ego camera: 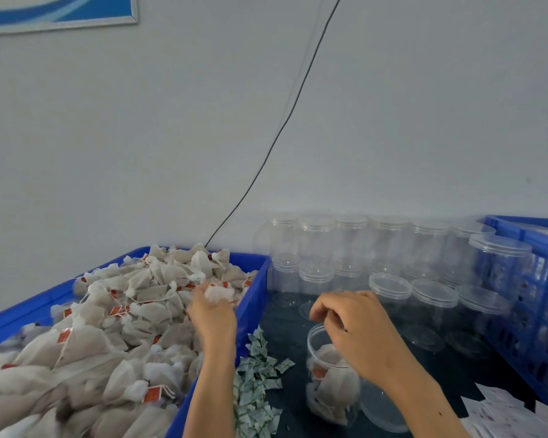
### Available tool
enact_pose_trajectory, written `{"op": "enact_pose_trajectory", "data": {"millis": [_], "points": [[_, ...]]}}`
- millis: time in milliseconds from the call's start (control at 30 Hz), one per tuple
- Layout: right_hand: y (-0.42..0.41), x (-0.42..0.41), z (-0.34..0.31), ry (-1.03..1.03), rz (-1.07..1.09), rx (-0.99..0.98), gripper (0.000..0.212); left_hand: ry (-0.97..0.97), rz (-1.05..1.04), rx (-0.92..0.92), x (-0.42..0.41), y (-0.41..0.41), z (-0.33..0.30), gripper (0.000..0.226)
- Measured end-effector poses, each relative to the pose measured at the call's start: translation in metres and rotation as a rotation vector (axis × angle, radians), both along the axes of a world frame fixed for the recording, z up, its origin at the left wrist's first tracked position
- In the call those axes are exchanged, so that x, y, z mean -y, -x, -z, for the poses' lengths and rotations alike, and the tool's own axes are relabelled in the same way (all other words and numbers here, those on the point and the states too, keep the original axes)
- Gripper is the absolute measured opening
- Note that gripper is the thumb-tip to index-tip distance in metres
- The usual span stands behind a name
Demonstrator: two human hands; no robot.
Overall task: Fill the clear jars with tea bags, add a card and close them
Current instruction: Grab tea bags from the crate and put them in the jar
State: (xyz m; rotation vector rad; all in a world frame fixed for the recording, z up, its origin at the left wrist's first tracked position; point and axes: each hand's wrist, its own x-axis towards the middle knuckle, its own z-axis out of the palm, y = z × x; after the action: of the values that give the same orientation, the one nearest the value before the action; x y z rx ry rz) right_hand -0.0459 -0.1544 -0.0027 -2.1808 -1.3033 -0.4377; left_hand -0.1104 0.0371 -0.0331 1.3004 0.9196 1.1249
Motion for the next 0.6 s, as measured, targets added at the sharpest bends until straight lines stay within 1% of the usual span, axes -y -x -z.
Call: {"op": "enact_pose_trajectory", "data": {"millis": [67, 133, 167, 233, 300, 367, 433, 467, 533, 567, 600], "points": [[-0.001, 0.001, -0.001, 0.006, 0.004, -0.038, 0.029, -0.048, -0.127, -0.177, 0.002, 0.003, -0.002, 0.051], [-0.008, 0.009, -0.004, 0.021, 0.043, -0.101, 0.029, -0.126, -0.175, -0.318, 0.010, 0.004, -0.004, 0.057], [-0.012, 0.015, -0.005, 0.016, 0.068, -0.129, 0.030, -0.170, -0.178, -0.342, 0.013, 0.004, -0.003, 0.055], [-0.024, 0.028, -0.008, 0.003, 0.114, -0.183, 0.031, -0.299, -0.158, -0.312, 0.022, 0.002, 0.001, 0.044], [-0.036, 0.039, -0.008, 0.025, 0.153, -0.250, 0.027, -0.428, -0.053, -0.198, 0.033, -0.004, 0.009, 0.033], [-0.045, 0.048, -0.006, 0.104, 0.177, -0.318, 0.019, -0.467, 0.181, -0.146, 0.048, -0.010, 0.018, 0.033], [-0.050, 0.052, -0.001, 0.171, 0.163, -0.400, 0.012, -0.507, 0.398, -0.199, 0.058, -0.015, 0.034, 0.033], [-0.050, 0.052, 0.000, 0.181, 0.147, -0.439, 0.011, -0.548, 0.455, -0.253, 0.061, -0.018, 0.044, 0.031], [-0.047, 0.048, 0.003, 0.149, 0.097, -0.464, 0.009, -0.622, 0.476, -0.352, 0.058, -0.021, 0.063, 0.029], [-0.045, 0.045, 0.003, 0.135, 0.066, -0.445, 0.013, -0.630, 0.467, -0.386, 0.054, -0.022, 0.070, 0.030], [-0.042, 0.042, 0.003, 0.140, 0.034, -0.423, 0.020, -0.617, 0.460, -0.423, 0.050, -0.021, 0.075, 0.031]]}}
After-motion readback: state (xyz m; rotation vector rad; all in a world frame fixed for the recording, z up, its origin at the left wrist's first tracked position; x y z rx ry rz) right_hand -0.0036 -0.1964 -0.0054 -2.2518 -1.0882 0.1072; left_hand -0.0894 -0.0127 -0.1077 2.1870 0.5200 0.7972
